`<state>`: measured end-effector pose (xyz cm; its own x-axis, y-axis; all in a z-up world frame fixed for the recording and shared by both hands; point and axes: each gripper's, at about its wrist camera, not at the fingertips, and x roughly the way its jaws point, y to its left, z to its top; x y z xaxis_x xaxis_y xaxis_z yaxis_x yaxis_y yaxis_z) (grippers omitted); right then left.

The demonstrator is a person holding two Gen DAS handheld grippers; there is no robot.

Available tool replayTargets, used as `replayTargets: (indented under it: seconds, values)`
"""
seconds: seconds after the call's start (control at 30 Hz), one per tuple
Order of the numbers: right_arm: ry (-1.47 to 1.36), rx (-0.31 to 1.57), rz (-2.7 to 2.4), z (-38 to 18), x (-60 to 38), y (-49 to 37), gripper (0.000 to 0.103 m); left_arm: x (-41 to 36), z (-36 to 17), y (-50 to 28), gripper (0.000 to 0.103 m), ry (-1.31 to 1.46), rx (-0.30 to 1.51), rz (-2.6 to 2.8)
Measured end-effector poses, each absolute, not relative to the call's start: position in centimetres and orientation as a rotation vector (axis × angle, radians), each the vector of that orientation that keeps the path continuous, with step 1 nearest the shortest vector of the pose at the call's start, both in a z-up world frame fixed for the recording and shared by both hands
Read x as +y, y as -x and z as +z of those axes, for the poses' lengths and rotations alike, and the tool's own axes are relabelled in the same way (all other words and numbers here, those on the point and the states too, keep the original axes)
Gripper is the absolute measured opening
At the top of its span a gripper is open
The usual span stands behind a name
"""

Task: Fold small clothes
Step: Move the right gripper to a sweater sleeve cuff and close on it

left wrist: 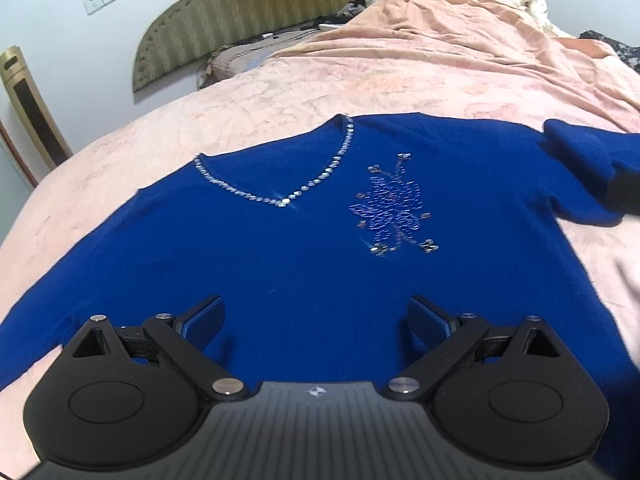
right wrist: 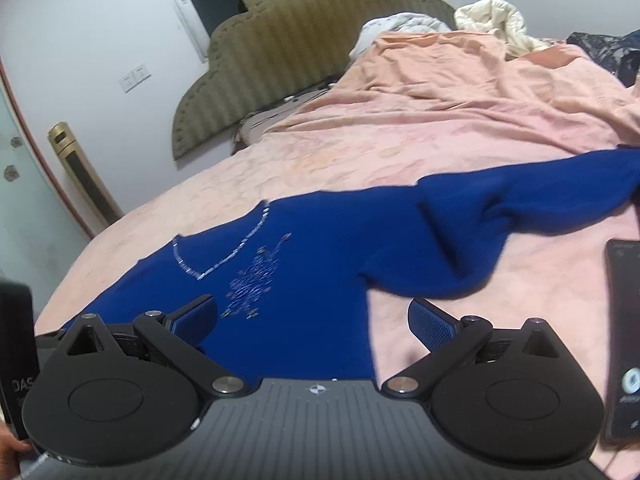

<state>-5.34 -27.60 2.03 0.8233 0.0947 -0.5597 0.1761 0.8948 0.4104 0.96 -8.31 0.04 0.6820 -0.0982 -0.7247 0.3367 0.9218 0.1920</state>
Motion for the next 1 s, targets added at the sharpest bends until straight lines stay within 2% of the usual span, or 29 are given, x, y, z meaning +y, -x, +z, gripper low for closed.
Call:
replayTargets:
  seconds: [0.17,0.37,0.43,0.63,0.87,1.0]
  values:
    - [-0.550,0.584,-0.122,2.6,-32.0,5.6,0.103,-9.0,-0.1,-0.9,0.098,-0.332,0.795,-0.292]
    - [-0.779,0.468,-0.368,2.1,-42.2,7.7,0.101,-9.0,-0.2,-1.2,0.098,-0.335,0.795,-0.291]
    - [-0.835,0.443,-0.430,1.5,-45.0,8.2,0.094,-9.0,-0.2,-1.3,0.098,-0.331,0.797,-0.290]
    - [-0.968,0.441,-0.487,-1.0,-50.0,6.8,0.085,-9.3,-0.5,-1.3,0.098,-0.349,0.798,-0.287]
    - [-0.979,0.416,-0.553,-2.3,-53.1,4.8,0.074,-9.2,-0.5,-1.4,0.098,-0.359,0.799,-0.272]
    - [-0.952,0.416,-0.594,-2.4,-54.1,3.9,0.060,-9.2,-0.6,-1.5,0.098,-0.359,0.808,-0.276]
